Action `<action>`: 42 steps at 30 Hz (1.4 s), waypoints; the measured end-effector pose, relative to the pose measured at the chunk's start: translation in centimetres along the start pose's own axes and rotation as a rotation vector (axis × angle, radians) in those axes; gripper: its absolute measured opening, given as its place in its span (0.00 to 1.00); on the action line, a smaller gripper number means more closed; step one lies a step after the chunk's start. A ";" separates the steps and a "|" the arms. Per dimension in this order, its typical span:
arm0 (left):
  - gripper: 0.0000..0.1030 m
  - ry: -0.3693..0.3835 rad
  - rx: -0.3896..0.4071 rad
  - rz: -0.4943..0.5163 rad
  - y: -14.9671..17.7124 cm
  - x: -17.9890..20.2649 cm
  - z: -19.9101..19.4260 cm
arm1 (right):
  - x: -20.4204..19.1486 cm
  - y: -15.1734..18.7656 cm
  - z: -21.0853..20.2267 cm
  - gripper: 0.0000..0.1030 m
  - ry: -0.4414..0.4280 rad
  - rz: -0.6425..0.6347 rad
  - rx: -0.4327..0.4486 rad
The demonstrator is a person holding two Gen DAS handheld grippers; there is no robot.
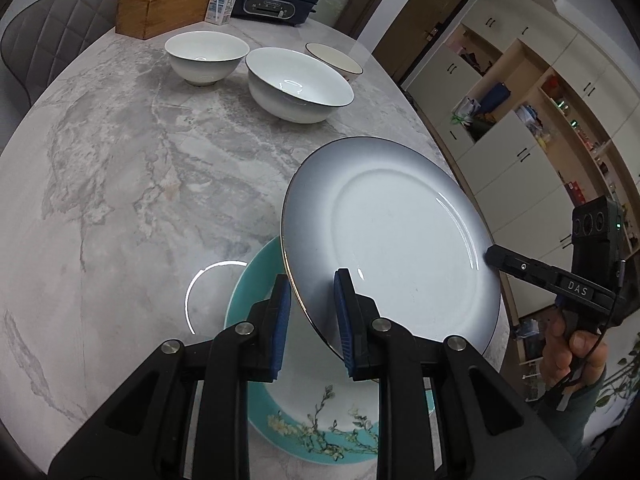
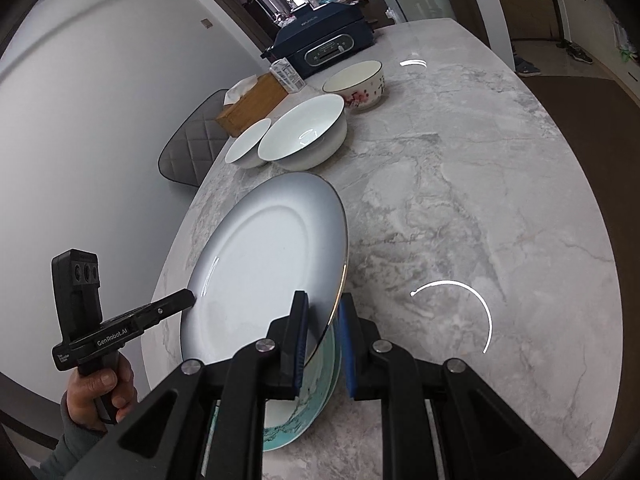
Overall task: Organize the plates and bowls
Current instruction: 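Lower the grey-rimmed plate with both tools onto the teal plates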
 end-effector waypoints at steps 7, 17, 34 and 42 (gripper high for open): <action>0.19 -0.010 -0.009 -0.009 3.3 -1.5 -1.0 | -0.5 3.0 1.1 0.17 -0.015 0.014 -0.020; 0.19 -0.018 -0.015 -0.023 5.7 -2.9 -1.4 | -1.2 6.1 2.1 0.19 -0.002 -0.004 -0.049; 0.20 -0.066 0.026 0.047 6.5 -2.0 -1.2 | -1.8 7.8 2.9 0.29 0.141 -0.116 -0.043; 0.26 -0.084 0.121 0.075 6.0 -1.4 -3.7 | -3.5 7.9 2.9 0.38 0.240 -0.225 -0.022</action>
Point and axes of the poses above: each gripper's, at about its wrist camera, not at the fingertips, and z roughly the way its jaws point, x to its right, y to its underside, the point moved 5 cm from there along z, roughly the way its jaws point
